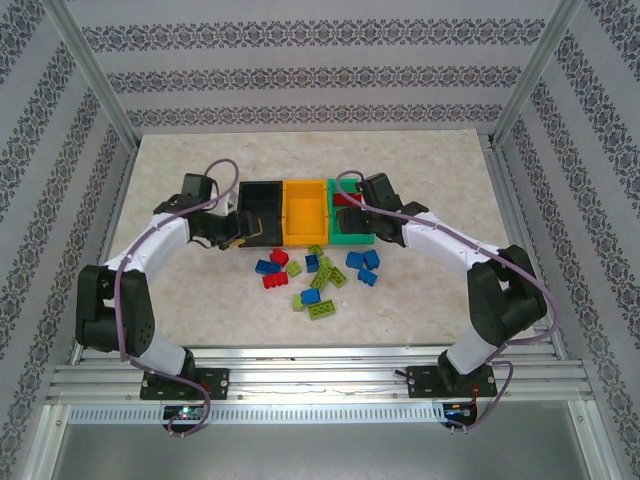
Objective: Sort the legos into containers by color
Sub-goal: Rotate the lego at the bottom-center of the table.
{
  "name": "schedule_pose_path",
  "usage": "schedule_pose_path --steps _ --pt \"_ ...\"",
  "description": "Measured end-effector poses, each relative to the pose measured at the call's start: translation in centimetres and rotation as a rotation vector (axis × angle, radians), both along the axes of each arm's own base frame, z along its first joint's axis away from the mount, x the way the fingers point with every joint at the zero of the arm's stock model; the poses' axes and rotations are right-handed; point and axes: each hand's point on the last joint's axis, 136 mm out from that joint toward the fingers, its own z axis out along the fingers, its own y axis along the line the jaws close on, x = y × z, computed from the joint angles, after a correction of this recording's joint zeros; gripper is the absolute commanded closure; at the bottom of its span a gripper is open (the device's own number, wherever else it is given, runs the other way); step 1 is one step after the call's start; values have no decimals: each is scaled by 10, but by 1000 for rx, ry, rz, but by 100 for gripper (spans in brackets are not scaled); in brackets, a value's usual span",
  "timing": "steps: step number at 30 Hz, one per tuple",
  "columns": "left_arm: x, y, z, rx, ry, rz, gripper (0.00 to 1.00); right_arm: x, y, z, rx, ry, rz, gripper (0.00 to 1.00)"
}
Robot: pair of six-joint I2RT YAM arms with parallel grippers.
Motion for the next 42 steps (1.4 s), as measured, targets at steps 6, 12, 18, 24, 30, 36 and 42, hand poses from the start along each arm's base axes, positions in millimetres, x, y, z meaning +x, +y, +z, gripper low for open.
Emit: schedule_pose_path --steps 6,12,18,24,30,36,42 --pt "-44 -19 -31 99 67 -38 40 -5 -3 -2 4 -37 15 21" --pt "-60 -29 -39 202 64 -72 39 -5 -3 -7 11 -63 20 21" --pt "-65 -30 -47 313 55 -120 39 -10 -6 -20 -1 -70 35 21" --pt "-57 -37 -57 411 41 -207 40 -15 -10 -26 -10 -92 49 21" --pt "-50 -48 -63 509 13 -326 40 -18 -15 -25 -1 -121 46 21" --pt "-53 -54 -70 592 5 -427 42 -21 -16 -27 10 -142 46 21" --pt "-64 -66 -72 644 -20 -499 46 -25 -18 -35 17 -152 44 21"
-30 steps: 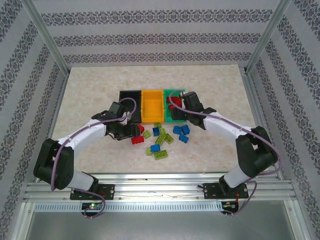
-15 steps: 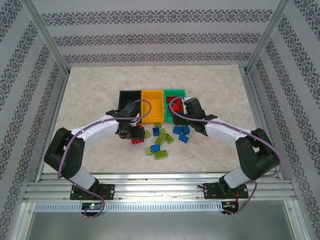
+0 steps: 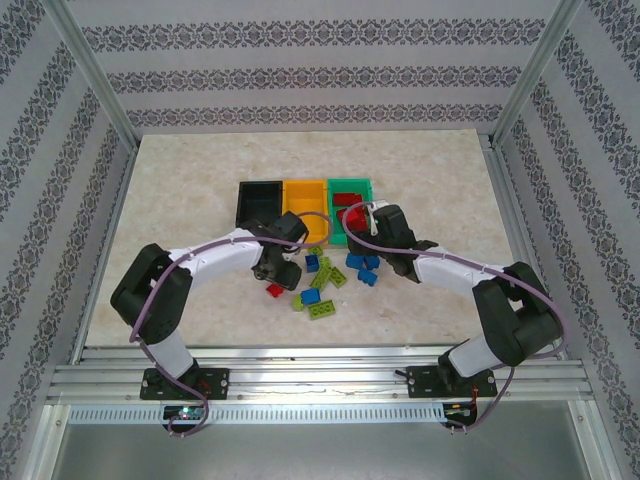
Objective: Sort the legos into containers by color
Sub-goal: Rotate the lego at the bottom-center of the table, then pick up the lego from the middle-left of the table.
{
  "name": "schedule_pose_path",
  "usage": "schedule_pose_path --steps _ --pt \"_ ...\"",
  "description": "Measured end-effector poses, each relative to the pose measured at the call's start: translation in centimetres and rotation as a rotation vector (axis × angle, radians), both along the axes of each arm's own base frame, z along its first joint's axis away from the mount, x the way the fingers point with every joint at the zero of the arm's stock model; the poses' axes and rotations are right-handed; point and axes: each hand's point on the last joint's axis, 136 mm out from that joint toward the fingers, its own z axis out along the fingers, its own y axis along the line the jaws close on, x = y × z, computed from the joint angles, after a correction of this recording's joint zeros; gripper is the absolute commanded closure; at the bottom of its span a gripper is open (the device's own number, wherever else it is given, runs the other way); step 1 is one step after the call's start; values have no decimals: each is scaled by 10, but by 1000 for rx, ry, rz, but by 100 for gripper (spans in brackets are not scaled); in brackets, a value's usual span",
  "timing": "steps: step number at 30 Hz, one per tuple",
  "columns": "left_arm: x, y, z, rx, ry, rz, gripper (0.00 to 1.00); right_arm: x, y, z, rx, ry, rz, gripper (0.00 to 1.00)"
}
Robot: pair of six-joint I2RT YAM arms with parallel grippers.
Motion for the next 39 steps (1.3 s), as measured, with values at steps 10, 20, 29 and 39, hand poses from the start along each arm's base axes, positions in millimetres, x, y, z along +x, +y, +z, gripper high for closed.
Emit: schedule_pose_path --steps 10,20,29,39 --pt "-6 -2 -4 18 3 12 44 3 4 5 41 -26 11 21" --pt "-16 -11 -14 33 19 35 58 3 6 8 50 -33 16 21" --pt "-20 -4 -20 61 24 65 66 2 7 8 57 -29 25 21" --pt "5 -24 17 -6 -59 88 66 6 4 11 91 -34 -1 21"
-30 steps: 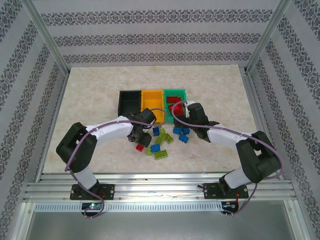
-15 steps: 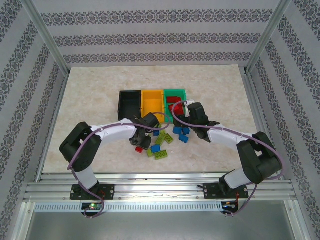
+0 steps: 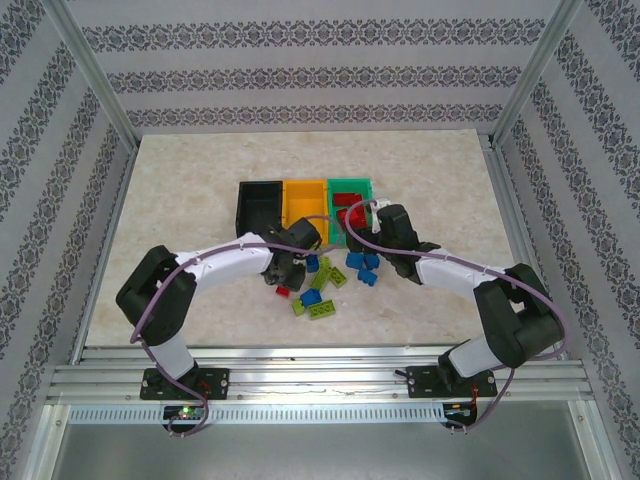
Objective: Sort the legos into containers by color
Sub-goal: Pick up the lego from the middle-left of the table, then place the lego in the container.
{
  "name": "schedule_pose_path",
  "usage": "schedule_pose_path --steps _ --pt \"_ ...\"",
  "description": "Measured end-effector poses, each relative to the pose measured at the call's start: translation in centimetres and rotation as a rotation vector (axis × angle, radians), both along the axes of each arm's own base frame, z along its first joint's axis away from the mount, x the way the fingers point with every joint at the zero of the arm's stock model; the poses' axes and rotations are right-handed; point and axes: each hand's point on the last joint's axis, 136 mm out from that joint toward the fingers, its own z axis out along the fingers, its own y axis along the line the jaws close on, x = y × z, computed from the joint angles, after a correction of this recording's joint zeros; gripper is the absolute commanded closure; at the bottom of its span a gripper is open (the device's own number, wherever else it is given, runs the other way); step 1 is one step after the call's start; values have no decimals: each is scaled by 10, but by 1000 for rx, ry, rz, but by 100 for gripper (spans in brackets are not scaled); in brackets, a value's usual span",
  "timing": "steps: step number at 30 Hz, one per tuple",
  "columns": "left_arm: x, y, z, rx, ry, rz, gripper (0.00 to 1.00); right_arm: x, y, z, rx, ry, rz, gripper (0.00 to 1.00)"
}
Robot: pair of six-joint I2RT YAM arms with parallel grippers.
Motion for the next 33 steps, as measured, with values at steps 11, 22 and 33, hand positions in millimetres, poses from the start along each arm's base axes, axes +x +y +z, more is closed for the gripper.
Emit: schedule_pose_path --steps 11,22,33 --pt "94 -77 95 -196 -232 -12 65 2 -49 -1 133 8 -165 21" --pt "200 -125 95 -229 -274 -4 60 6 -79 0 281 23 -272 21" --pt "220 -101 76 -144 -235 25 41 6 -72 4 324 23 -254 21"
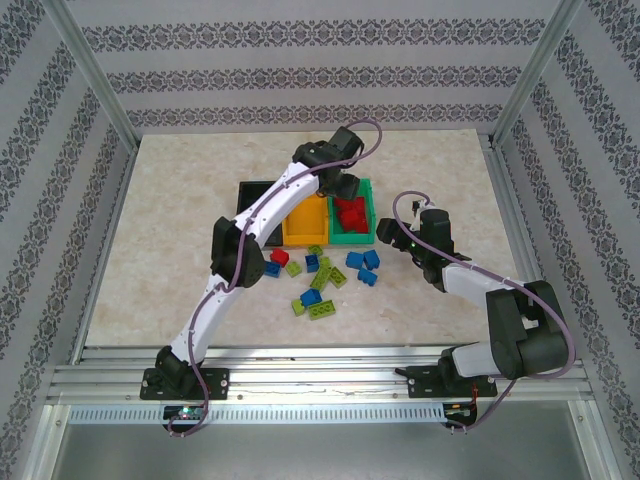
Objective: Sort the legos into containers by color
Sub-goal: Place the lego in the container, then pick up the lego from the center of the table.
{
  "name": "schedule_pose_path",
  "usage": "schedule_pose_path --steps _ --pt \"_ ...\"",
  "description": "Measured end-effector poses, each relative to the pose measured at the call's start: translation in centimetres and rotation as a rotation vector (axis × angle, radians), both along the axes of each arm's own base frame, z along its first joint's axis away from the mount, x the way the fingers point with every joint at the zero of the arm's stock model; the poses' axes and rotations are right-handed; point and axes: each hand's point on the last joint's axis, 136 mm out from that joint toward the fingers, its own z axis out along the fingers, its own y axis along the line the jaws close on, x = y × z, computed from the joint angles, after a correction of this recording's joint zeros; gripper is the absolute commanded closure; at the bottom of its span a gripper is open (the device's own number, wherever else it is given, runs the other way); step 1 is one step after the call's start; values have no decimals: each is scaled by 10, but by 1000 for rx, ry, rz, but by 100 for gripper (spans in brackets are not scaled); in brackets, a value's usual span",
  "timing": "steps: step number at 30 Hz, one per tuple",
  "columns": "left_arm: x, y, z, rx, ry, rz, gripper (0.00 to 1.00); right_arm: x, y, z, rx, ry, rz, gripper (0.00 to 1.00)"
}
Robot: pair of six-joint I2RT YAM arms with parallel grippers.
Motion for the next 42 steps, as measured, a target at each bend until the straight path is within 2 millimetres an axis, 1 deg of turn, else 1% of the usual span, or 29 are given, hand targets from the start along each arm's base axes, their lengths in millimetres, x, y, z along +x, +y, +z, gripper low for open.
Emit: schedule_pose_path --steps 2,4,8,11,14,17,21,24,27,39,42 --pt "-6 5 -2 13 18 0 41 0 1 1 5 -3 3 21" --pt "-17 12 -3 31 43 0 41 1 2 0 9 -4 7 21" --pt "-49 35 0 49 70 1 41 1 3 0 11 -4 10 22" --pt "-75 54 6 35 51 13 41 1 3 -1 11 -3 10 21" --pt "-98 71 8 8 23 37 42 1 3 -3 11 3 13 21" --pt "-116 86 1 -11 11 68 42 1 4 -7 10 13 14 22" --pt "-135 102 -23 5 39 103 42 0 6 -11 9 24 21 21" --pt "-144 111 -41 33 67 127 43 -1 8 -12 8 28 28 22" --pt "-150 118 -51 49 88 154 43 -1 9 -12 8 27 30 21" --pt "-145 129 -61 20 107 230 44 -1 9 -12 8 27 30 21" --pt "-147 133 -66 22 118 239 44 -1 9 -12 8 27 30 21"
